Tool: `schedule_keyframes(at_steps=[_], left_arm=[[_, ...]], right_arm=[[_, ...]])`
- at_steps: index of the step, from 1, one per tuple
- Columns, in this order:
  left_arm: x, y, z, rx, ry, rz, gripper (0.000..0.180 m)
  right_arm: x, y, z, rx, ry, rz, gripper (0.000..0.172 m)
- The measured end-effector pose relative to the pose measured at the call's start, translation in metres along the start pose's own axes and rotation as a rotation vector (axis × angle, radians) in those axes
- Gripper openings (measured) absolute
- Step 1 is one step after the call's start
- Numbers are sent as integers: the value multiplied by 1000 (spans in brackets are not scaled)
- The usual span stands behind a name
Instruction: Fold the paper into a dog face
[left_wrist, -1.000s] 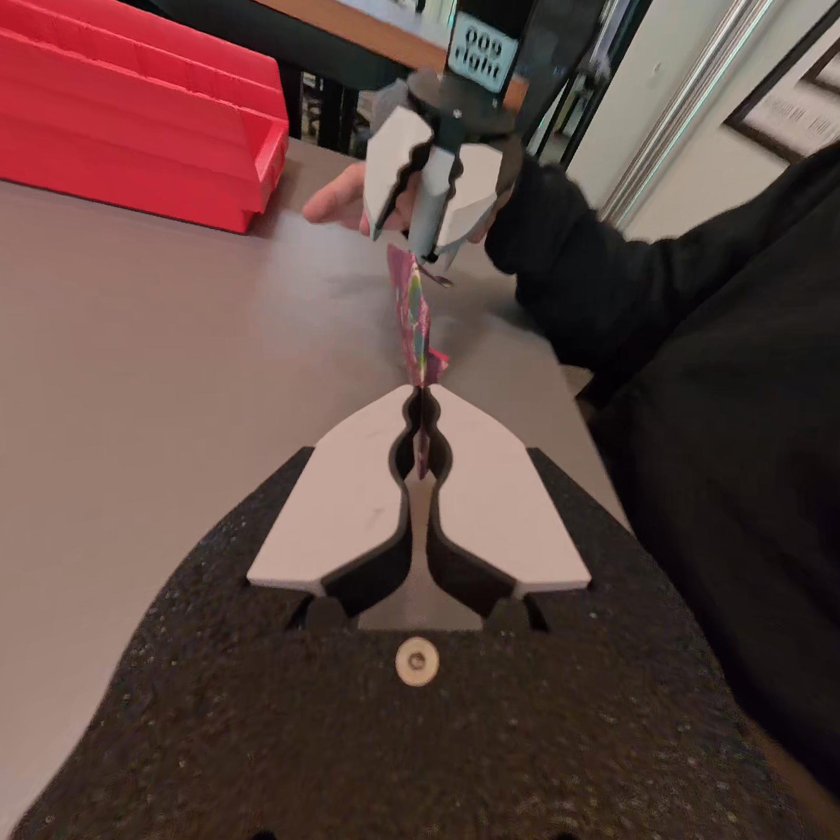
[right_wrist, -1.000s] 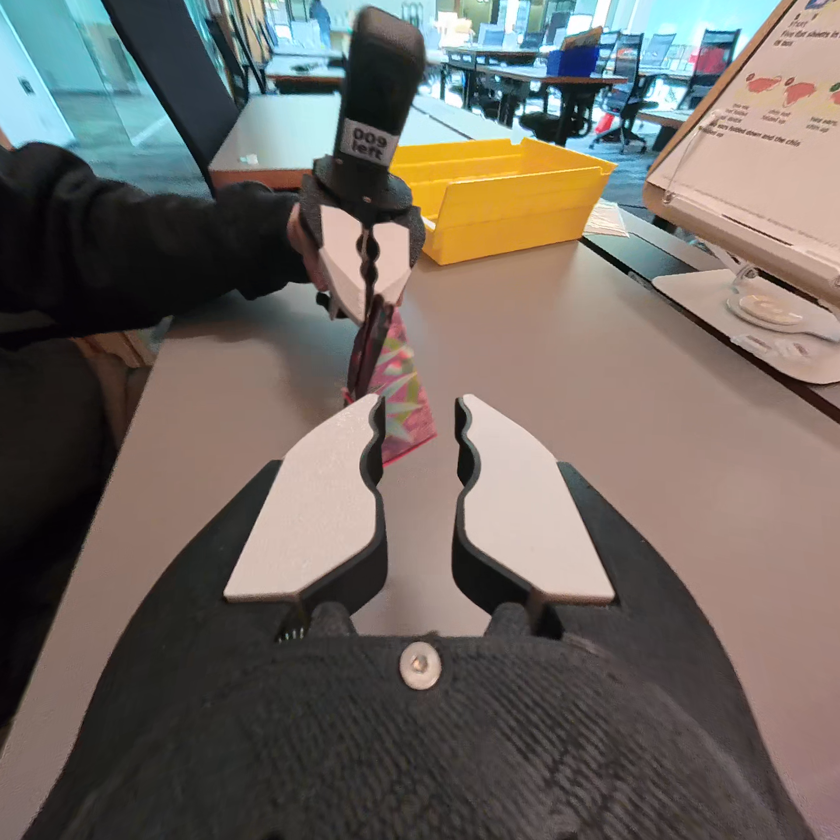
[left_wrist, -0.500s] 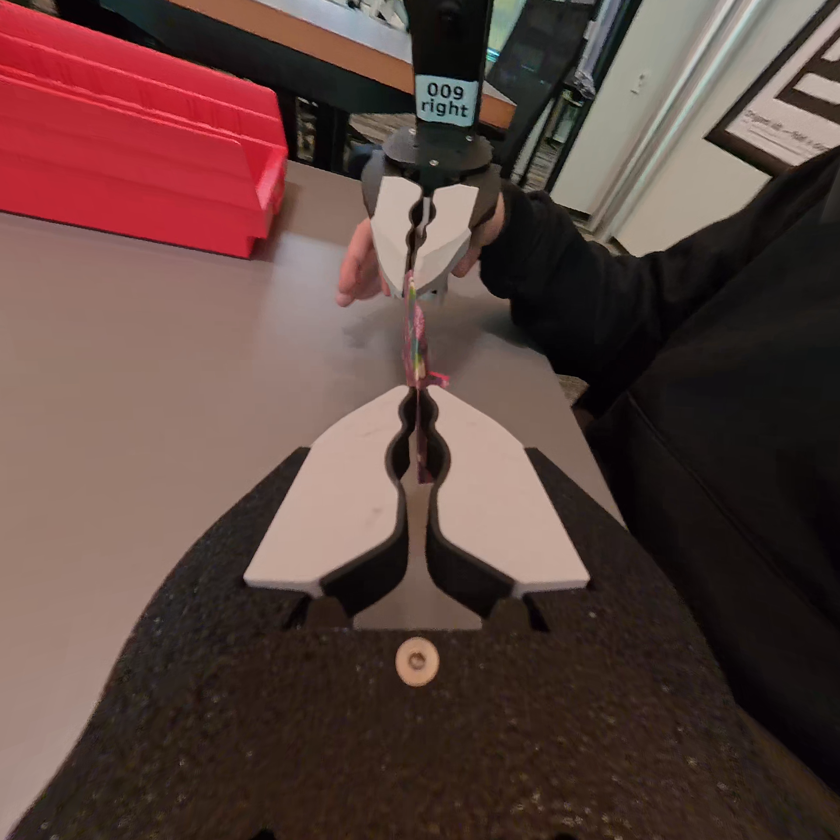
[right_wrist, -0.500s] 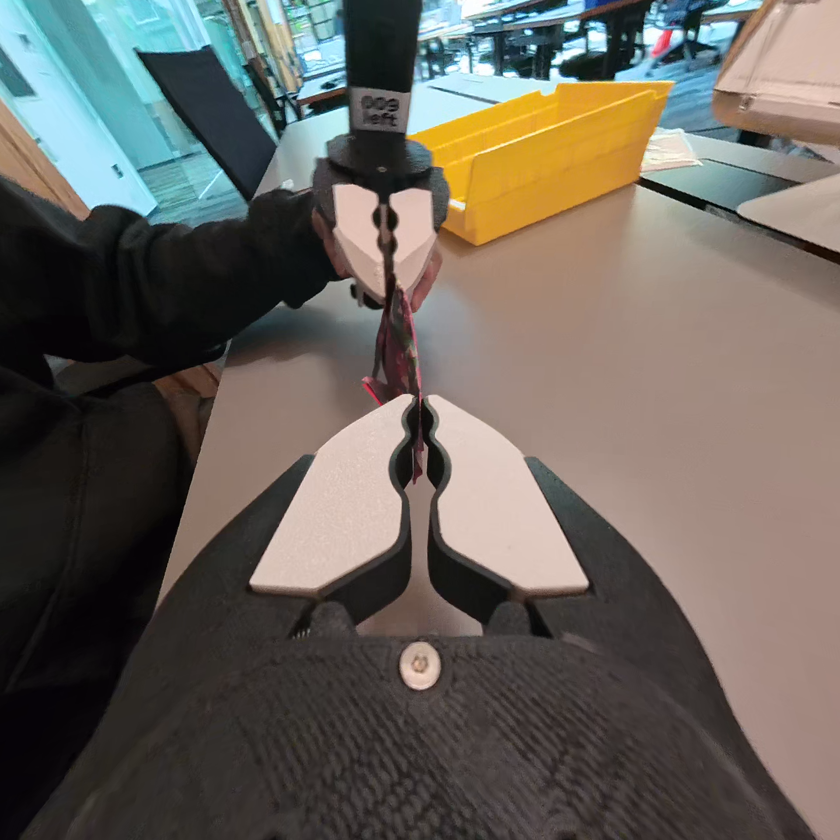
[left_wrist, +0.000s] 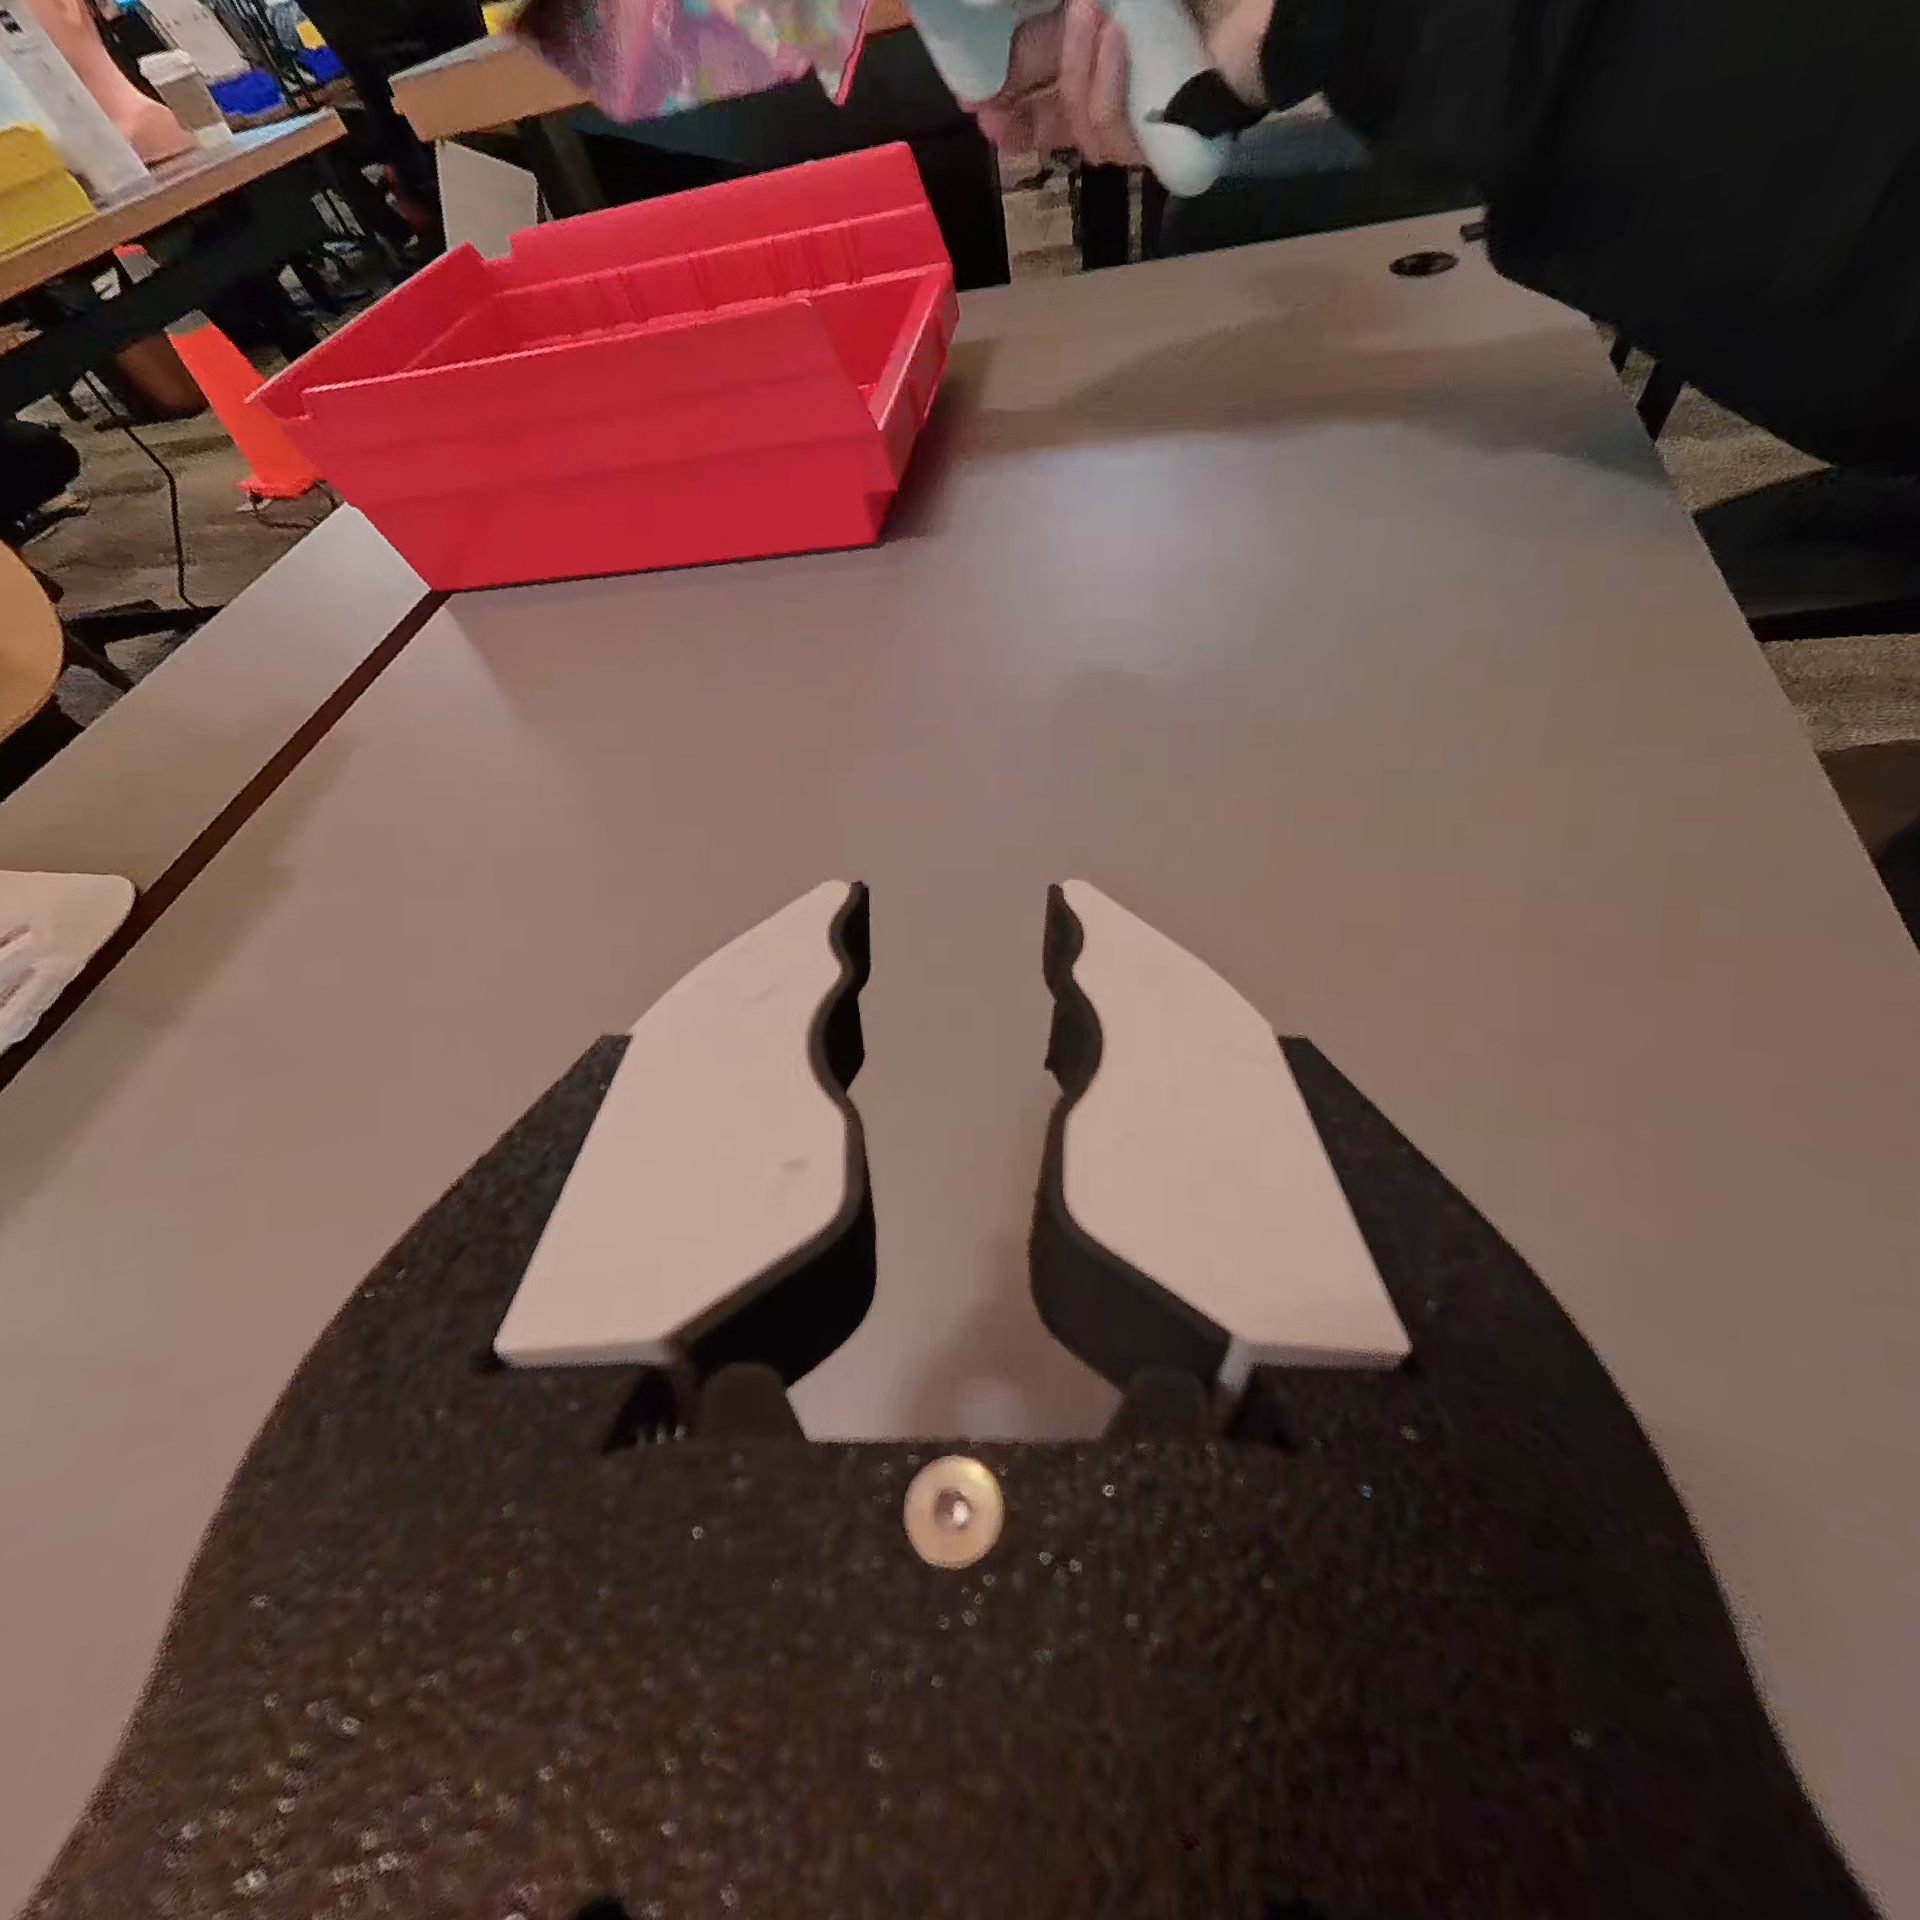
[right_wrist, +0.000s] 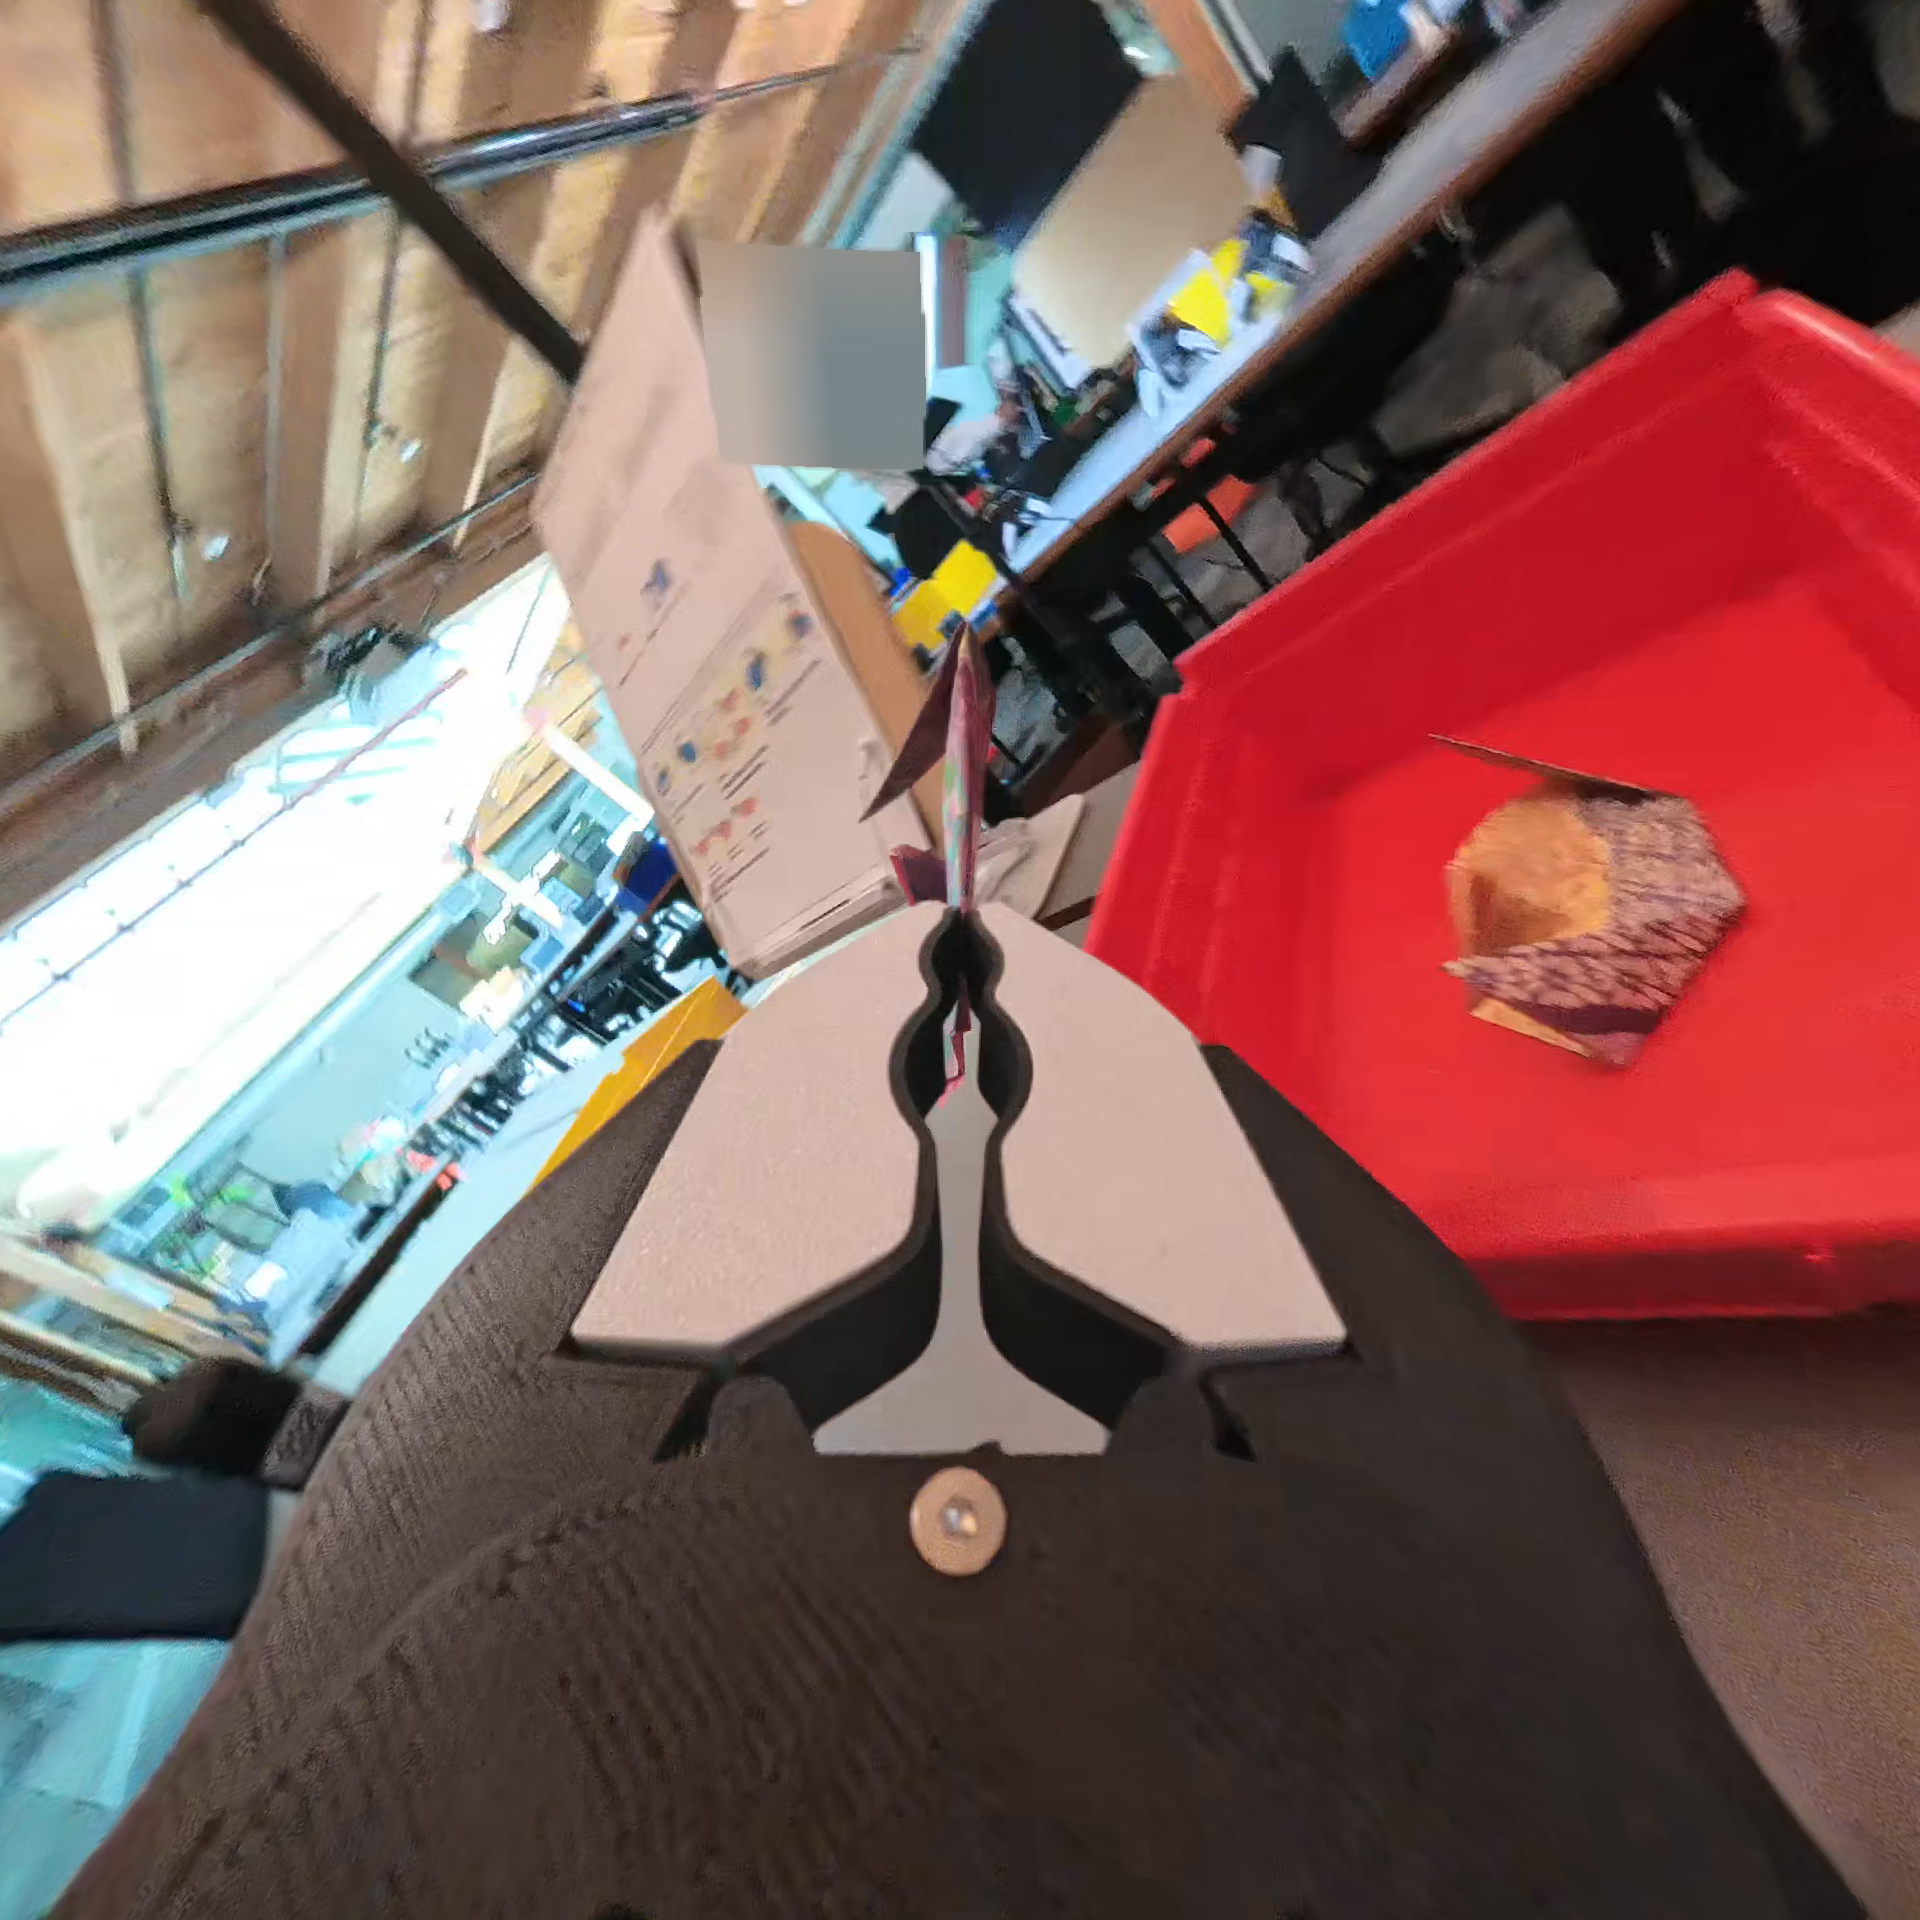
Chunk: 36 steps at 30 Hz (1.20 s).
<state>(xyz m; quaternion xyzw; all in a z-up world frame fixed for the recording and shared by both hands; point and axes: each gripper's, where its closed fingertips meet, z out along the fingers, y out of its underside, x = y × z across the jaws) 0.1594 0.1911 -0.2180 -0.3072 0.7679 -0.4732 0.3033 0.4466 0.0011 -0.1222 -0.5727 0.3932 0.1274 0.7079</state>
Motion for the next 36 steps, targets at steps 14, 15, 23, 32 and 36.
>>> schedule_keyframes(at_steps=[14, 15, 23, 32, 36], left_arm=[[2, 6, -2, 75, 27, -69, 25], [2, 7, -2, 76, 27, -71, 25], [1, 9, -7, 109, 33, -97, 22], [4, 5, -9, 139, 53, -103, 21], [3, 3, -13, 154, 52, -107, 21]], right_arm=[[142, -6, -1, 64, 435, 284, 0], [147, -3, -2, 55, 460, 285, 0], [169, 7, -14, 36, 623, 279, 0], [173, 8, -16, -23, 788, 205, 3], [168, 7, -14, -50, 820, 119, 25]])
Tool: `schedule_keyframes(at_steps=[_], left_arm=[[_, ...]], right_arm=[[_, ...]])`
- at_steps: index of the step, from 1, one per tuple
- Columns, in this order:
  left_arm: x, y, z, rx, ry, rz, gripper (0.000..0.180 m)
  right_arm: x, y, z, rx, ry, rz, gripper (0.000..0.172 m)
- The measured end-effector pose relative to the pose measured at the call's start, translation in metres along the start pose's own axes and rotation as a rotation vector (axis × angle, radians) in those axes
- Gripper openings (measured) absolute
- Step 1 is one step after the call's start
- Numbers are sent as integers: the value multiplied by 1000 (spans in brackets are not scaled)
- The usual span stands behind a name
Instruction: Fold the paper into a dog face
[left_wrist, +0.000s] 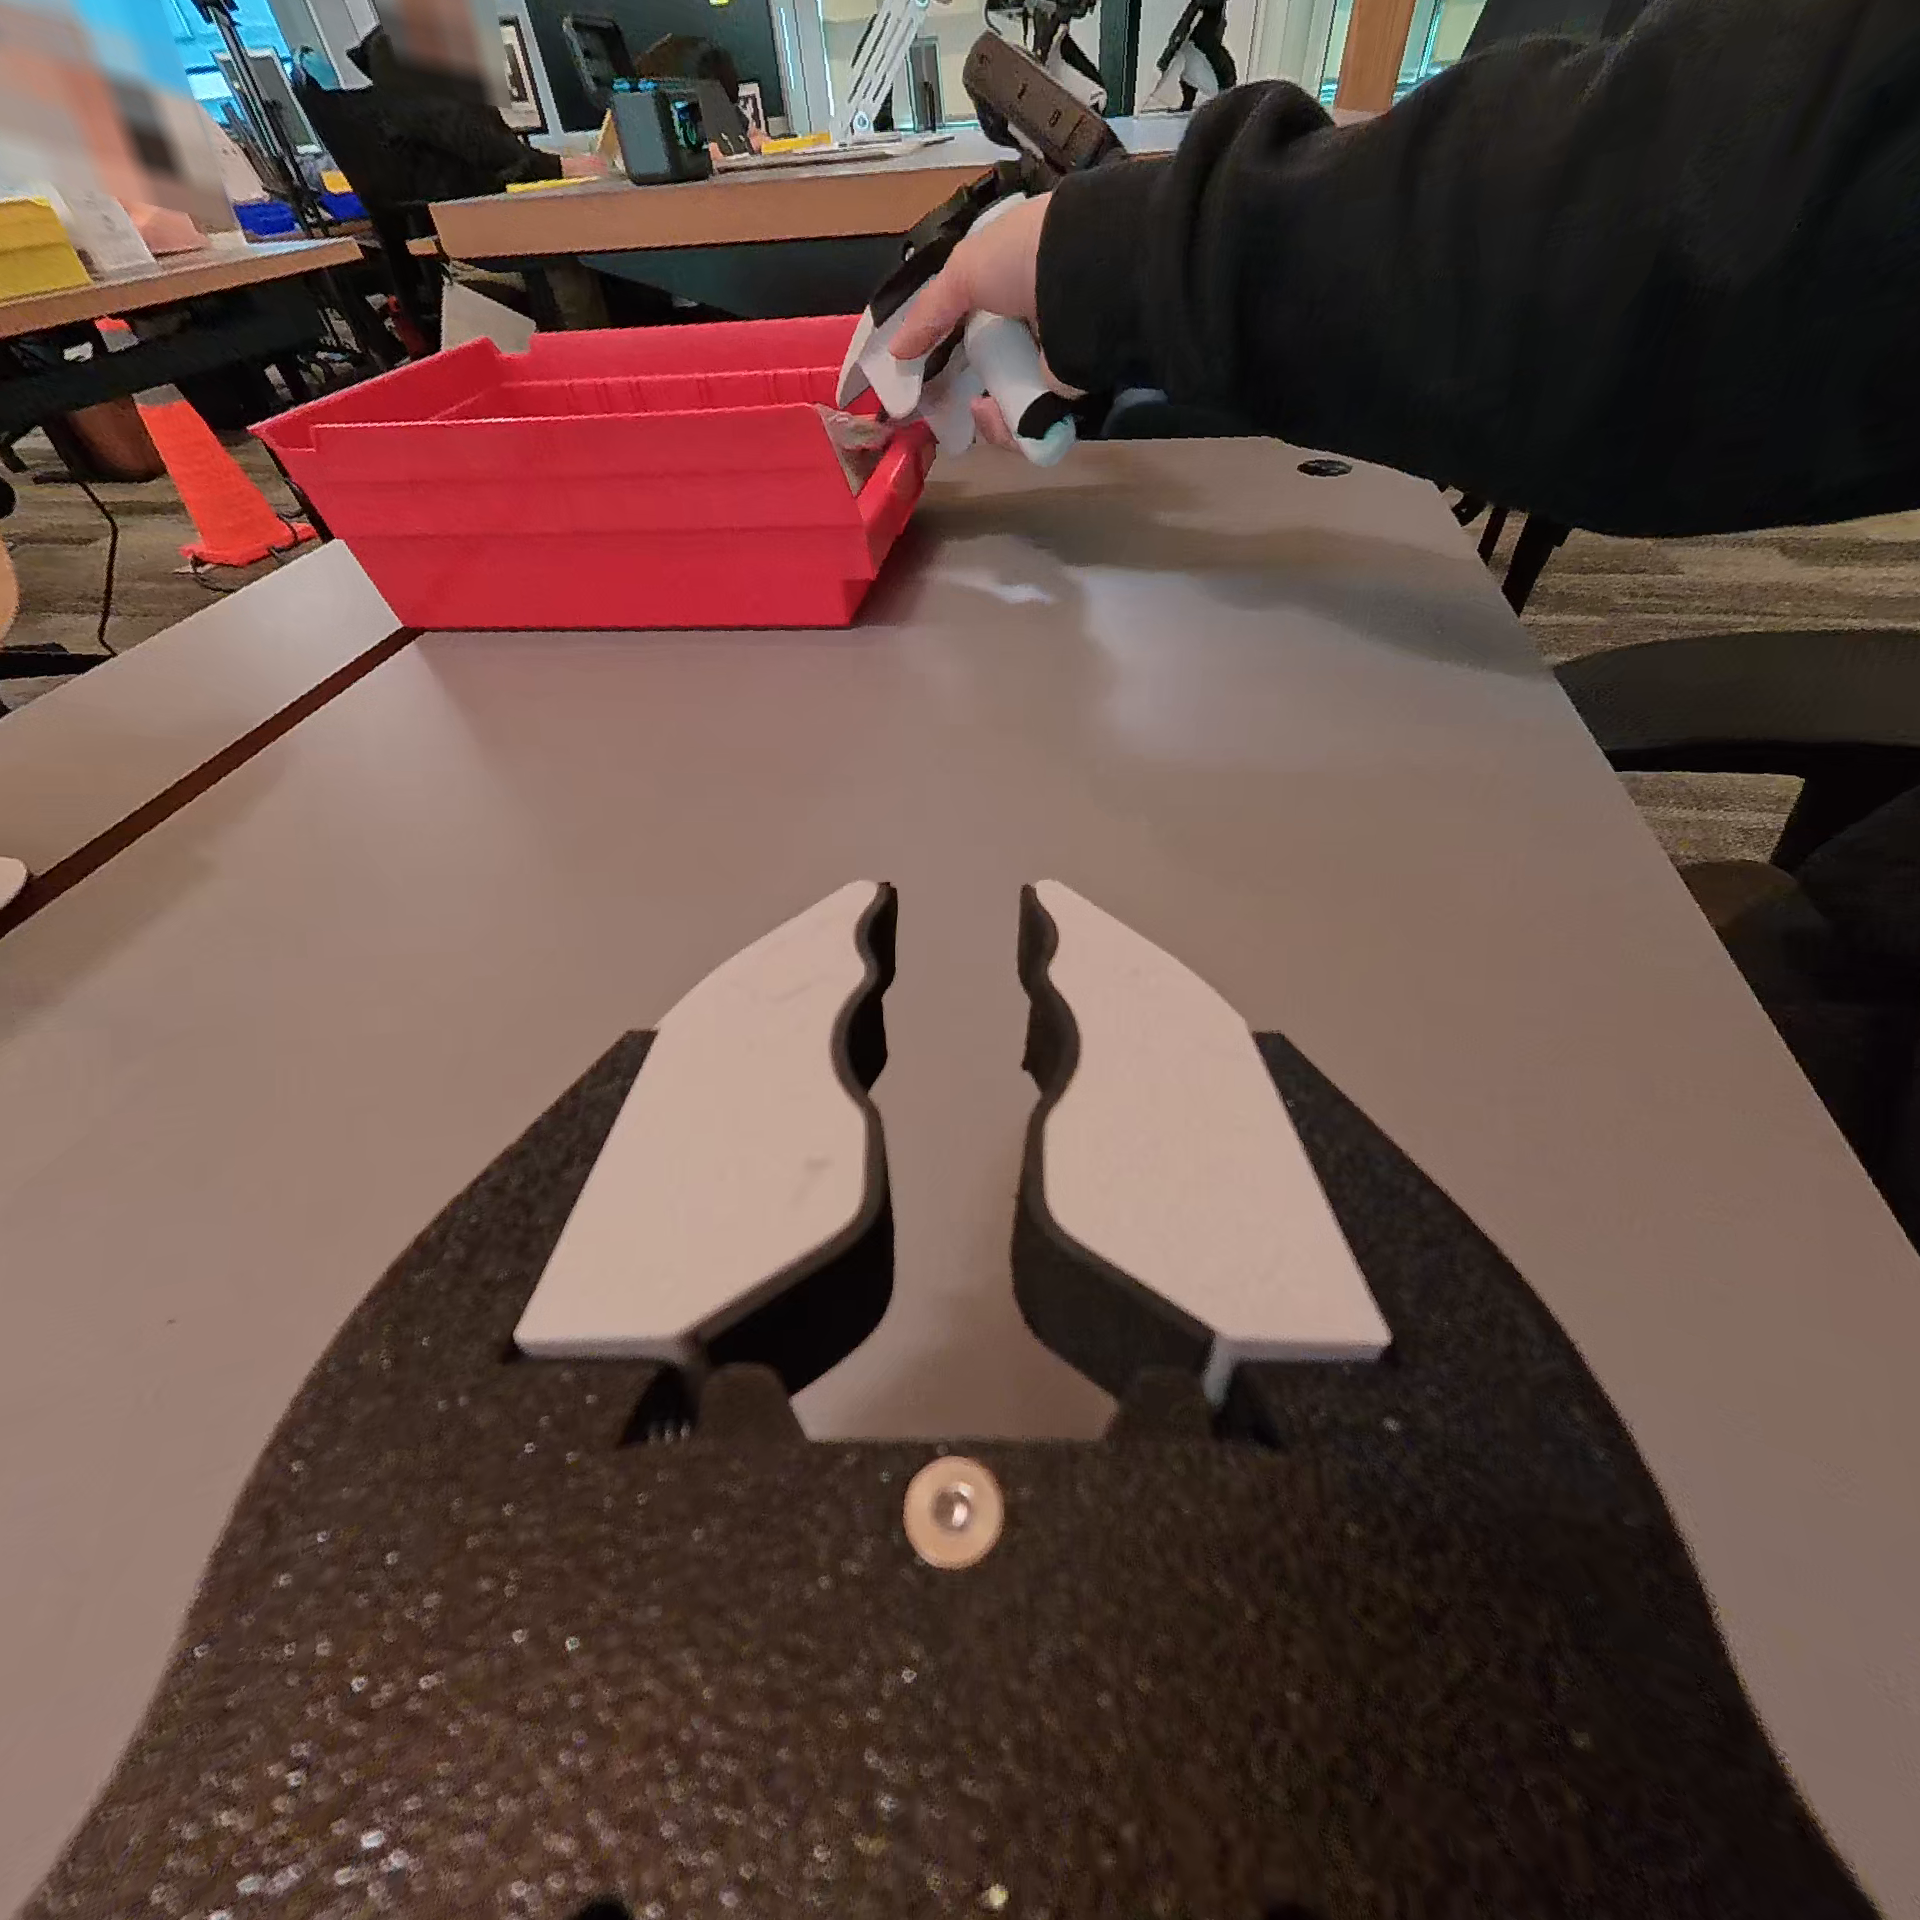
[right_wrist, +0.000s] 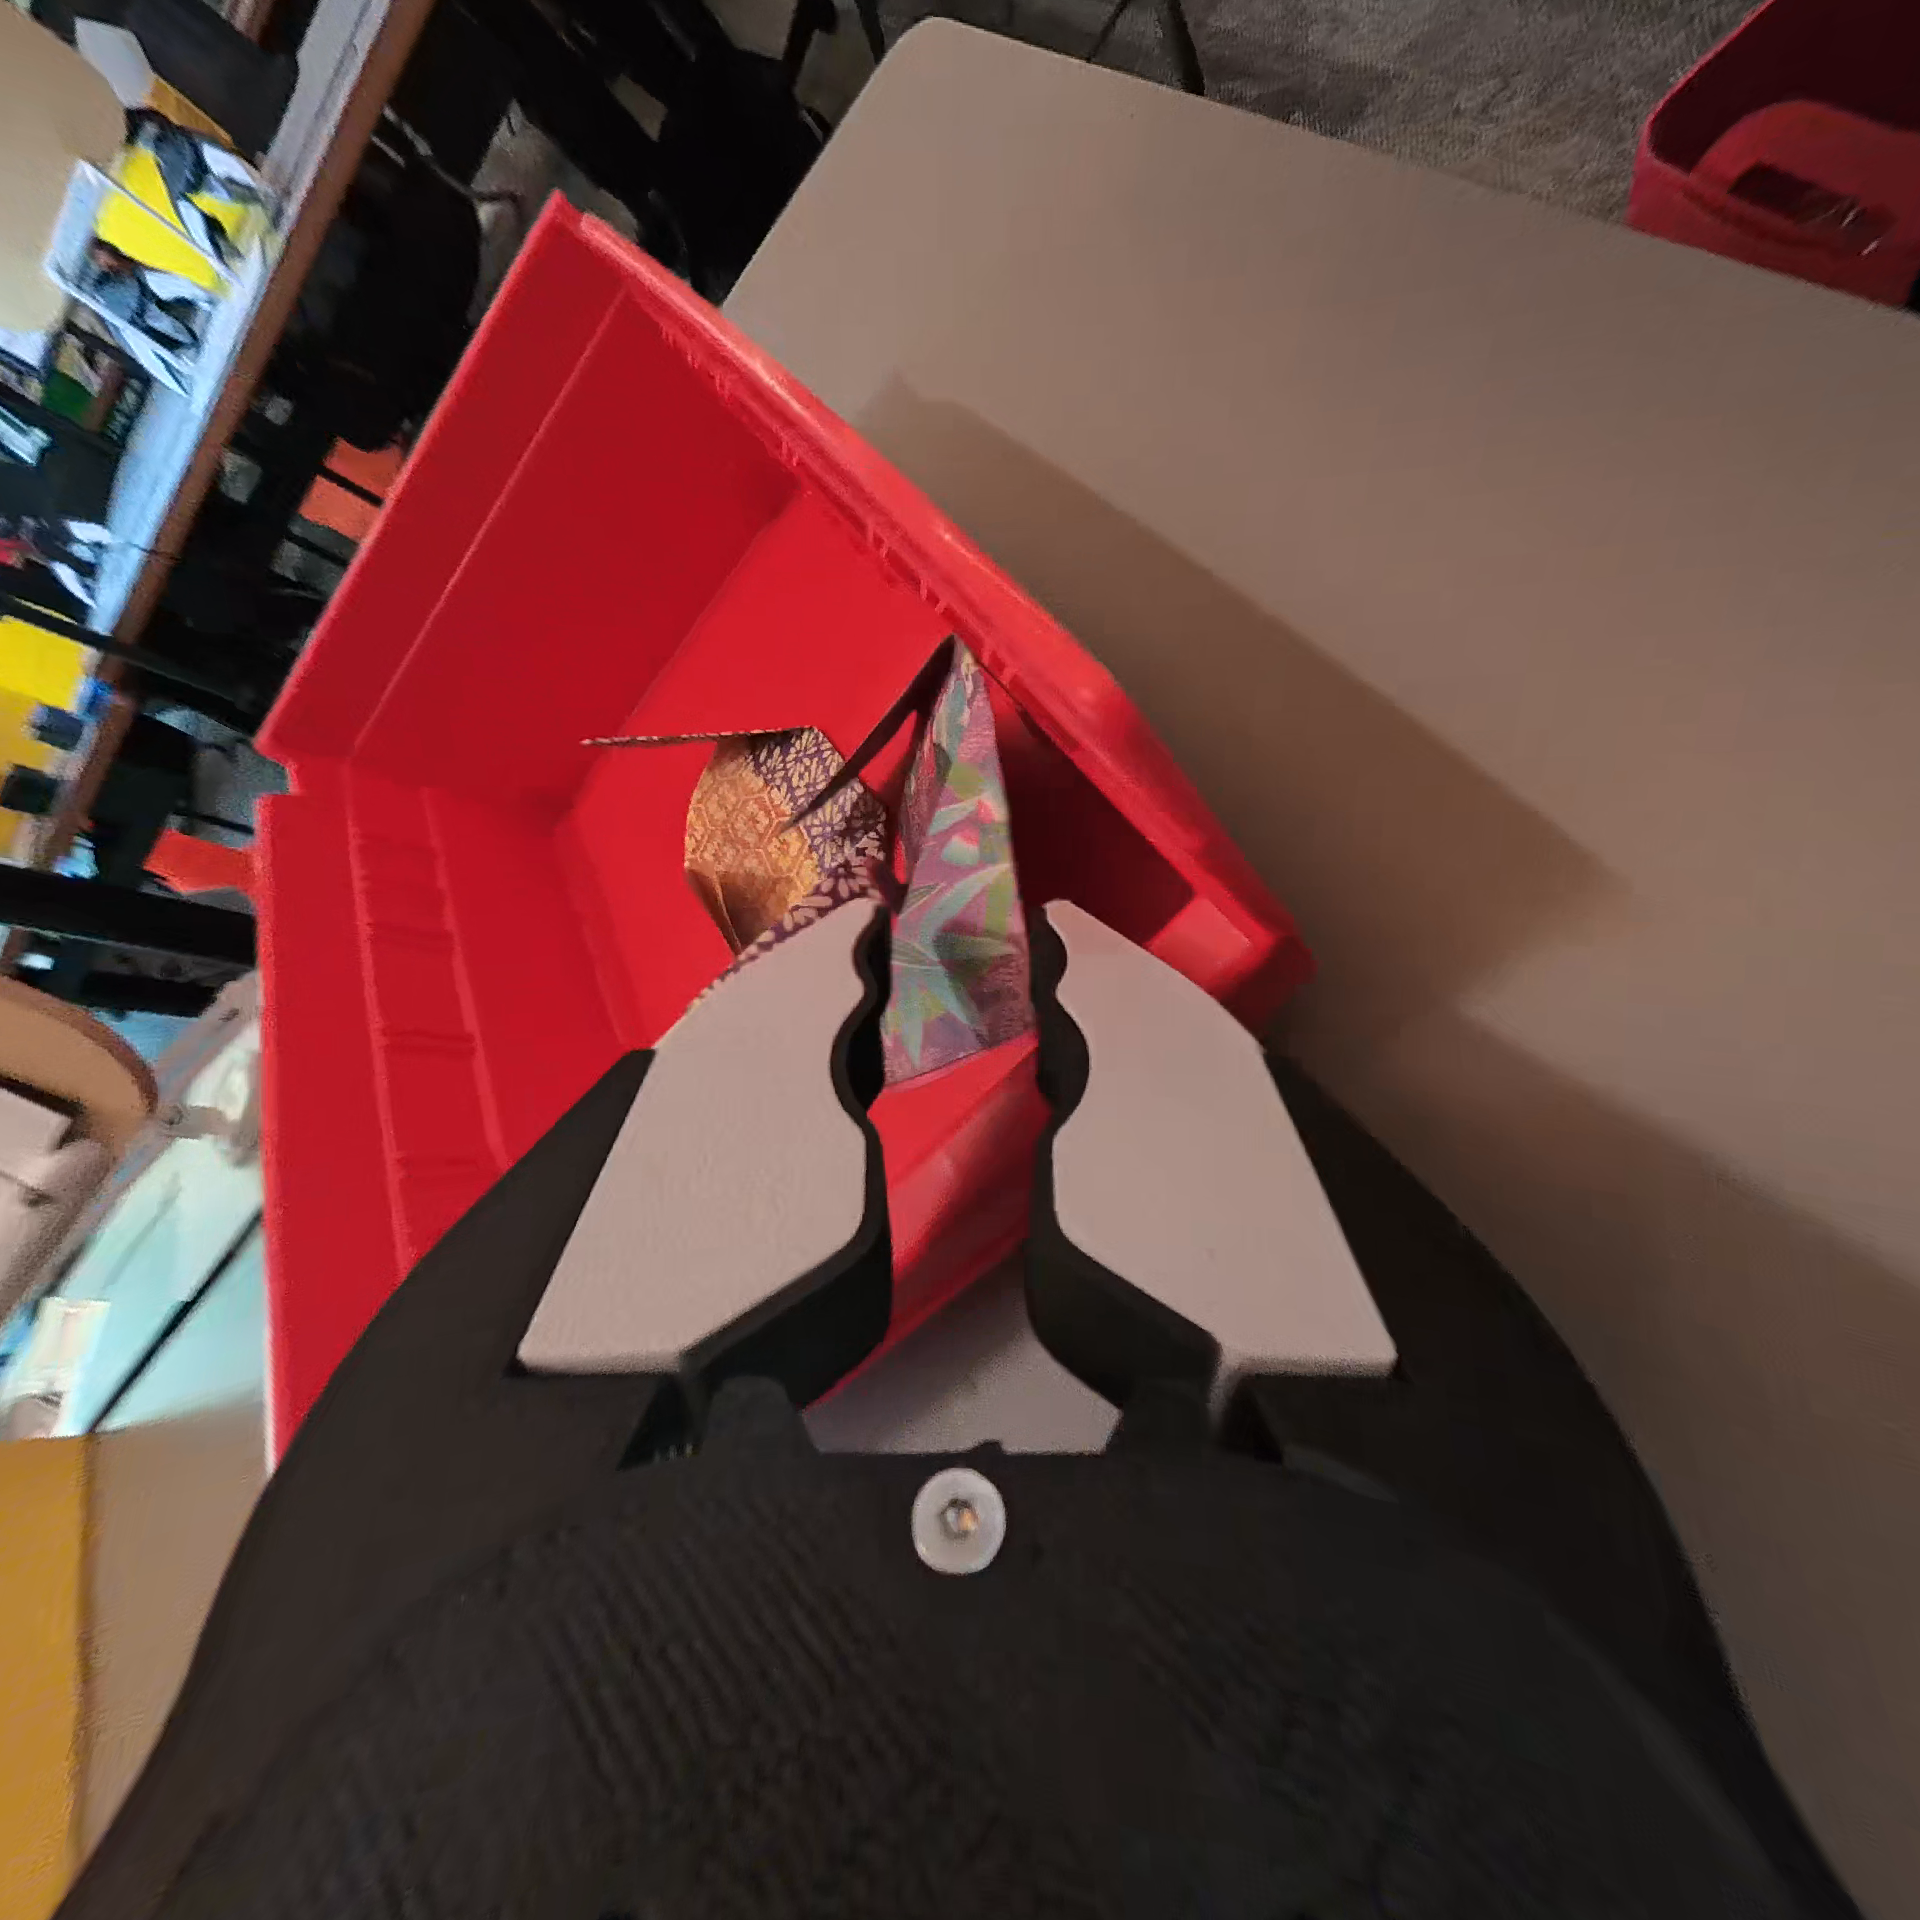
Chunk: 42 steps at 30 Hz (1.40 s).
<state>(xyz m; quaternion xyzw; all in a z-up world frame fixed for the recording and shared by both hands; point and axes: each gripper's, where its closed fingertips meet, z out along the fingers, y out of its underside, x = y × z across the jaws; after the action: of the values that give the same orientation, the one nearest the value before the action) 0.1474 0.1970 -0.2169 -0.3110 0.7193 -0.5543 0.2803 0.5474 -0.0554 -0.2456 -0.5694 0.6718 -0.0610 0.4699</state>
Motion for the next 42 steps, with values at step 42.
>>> schedule_keyframes(at_steps=[42], left_arm=[[-108, -29, -168, -191, -739, 213, 27]], right_arm=[[-126, 124, -135, 254, -334, -1103, 53]])
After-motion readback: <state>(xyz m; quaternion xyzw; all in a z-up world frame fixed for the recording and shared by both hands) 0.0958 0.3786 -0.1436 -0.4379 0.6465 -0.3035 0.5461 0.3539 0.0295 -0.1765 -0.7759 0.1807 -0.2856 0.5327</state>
